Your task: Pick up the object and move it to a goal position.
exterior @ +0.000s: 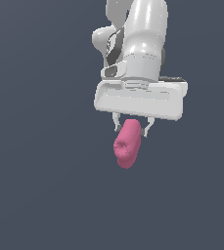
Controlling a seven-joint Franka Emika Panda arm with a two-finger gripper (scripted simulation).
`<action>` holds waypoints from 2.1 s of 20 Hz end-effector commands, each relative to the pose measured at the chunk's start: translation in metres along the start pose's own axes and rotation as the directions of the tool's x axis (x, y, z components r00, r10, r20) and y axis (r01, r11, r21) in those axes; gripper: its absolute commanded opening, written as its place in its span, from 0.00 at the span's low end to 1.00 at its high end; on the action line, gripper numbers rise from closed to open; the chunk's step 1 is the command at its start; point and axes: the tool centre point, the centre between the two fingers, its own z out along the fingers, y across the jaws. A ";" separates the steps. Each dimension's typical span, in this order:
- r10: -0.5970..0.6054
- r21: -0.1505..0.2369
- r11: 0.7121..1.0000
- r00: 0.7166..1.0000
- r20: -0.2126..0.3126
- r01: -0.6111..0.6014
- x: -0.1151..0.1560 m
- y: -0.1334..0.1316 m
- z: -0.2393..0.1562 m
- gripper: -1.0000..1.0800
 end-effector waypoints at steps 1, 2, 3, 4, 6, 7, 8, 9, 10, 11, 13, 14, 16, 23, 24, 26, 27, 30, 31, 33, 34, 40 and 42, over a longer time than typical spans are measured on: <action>0.023 -0.005 1.000 1.000 -0.021 -0.023 0.004 -0.003 -0.006 0.00; 0.031 -0.007 0.999 0.999 -0.030 -0.031 0.005 -0.004 -0.008 0.00; 0.039 -0.009 0.999 0.999 -0.038 -0.040 0.007 -0.005 -0.011 0.00; 0.048 -0.011 0.999 0.998 -0.046 -0.048 0.008 -0.007 -0.013 0.00; 0.065 -0.015 0.998 0.996 -0.062 -0.066 0.011 -0.009 -0.017 0.00; 0.073 -0.017 0.997 0.995 -0.071 -0.074 0.012 -0.010 -0.020 0.00; 0.081 -0.018 0.996 0.994 -0.079 -0.083 0.014 -0.011 -0.022 0.00; 0.090 -0.020 0.996 0.992 -0.087 -0.092 0.015 -0.012 -0.024 0.00; 0.098 -0.022 0.995 0.991 -0.096 -0.101 0.016 -0.013 -0.027 0.00; 0.106 -0.023 0.994 0.989 -0.104 -0.109 0.018 -0.015 -0.029 0.00; 0.123 -0.026 0.992 0.985 -0.121 -0.127 0.020 -0.017 -0.034 0.00; 0.132 -0.028 0.990 0.983 -0.130 -0.137 0.022 -0.018 -0.037 0.00; 0.149 -0.031 0.987 0.978 -0.148 -0.155 0.025 -0.020 -0.042 0.00; 0.212 -0.038 0.974 0.953 -0.215 -0.225 0.035 -0.029 -0.061 0.00; 0.220 -0.039 0.971 0.949 -0.224 -0.234 0.036 -0.030 -0.064 0.00; 0.236 -0.040 0.967 0.941 -0.242 -0.252 0.038 -0.033 -0.069 0.00; 0.243 -0.040 0.965 0.937 -0.250 -0.261 0.039 -0.034 -0.072 0.00; 0.263 -0.042 0.958 0.926 -0.272 -0.284 0.042 -0.036 -0.078 0.00; 0.269 -0.042 0.956 0.922 -0.279 -0.291 0.043 -0.037 -0.080 0.00; 0.279 -0.043 0.952 0.915 -0.290 -0.304 0.045 -0.039 -0.084 0.00; 0.284 -0.043 0.950 0.912 -0.296 -0.309 0.045 -0.039 -0.085 0.00; 0.300 -0.045 0.943 0.901 -0.314 -0.330 0.047 -0.042 -0.091 0.00; 0.301 -0.045 0.942 0.900 -0.315 -0.331 0.047 -0.042 -0.091 0.00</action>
